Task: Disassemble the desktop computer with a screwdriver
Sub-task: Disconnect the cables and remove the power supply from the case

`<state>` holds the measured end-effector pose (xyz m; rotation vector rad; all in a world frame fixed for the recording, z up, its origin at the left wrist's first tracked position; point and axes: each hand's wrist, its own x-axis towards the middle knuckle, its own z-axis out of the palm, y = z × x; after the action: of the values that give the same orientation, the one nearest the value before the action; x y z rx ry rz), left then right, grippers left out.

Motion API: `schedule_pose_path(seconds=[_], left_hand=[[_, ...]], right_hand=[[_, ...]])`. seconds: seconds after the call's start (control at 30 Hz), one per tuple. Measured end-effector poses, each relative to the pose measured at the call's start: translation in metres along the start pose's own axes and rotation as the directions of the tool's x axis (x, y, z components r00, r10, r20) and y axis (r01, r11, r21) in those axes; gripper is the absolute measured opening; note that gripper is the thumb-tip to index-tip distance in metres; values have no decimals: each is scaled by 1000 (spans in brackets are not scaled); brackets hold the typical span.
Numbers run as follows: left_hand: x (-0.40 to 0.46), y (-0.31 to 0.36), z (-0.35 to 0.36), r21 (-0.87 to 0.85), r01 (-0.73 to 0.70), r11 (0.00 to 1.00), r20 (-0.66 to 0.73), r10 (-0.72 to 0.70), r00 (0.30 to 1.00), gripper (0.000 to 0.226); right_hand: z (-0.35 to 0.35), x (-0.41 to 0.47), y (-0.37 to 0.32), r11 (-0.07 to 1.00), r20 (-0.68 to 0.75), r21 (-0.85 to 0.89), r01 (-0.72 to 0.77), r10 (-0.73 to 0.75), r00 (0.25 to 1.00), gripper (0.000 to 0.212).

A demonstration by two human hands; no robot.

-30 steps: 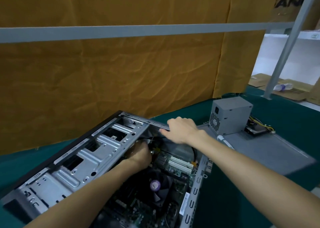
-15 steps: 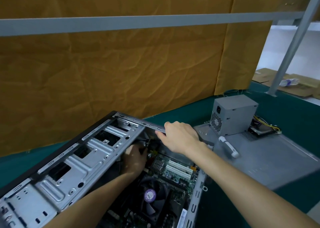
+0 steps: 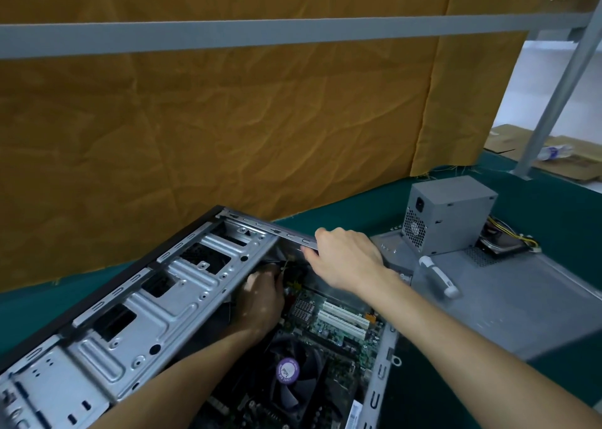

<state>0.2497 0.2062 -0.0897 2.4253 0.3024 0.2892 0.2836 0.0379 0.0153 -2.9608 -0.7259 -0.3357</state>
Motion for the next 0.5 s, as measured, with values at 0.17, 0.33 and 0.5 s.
schedule_pose_path(seconds=[0.17,0.33,0.5], left_hand=[[-2,3,-3,61,-58,996,-51,61,997,23],[-2,2,-4,-2,-31,1000,-47,31,998,23],[-4,5,-4,-39,8,999,-30,-10,1000,24]], right_hand=[[0,-1,-1,1000,-3,6,-3,3,1000,41],[-1,-1,-1,1000,-2,-1,-1,1,1000,39],[-1,1,-4,1000,6,2,-20,20,1000,39]])
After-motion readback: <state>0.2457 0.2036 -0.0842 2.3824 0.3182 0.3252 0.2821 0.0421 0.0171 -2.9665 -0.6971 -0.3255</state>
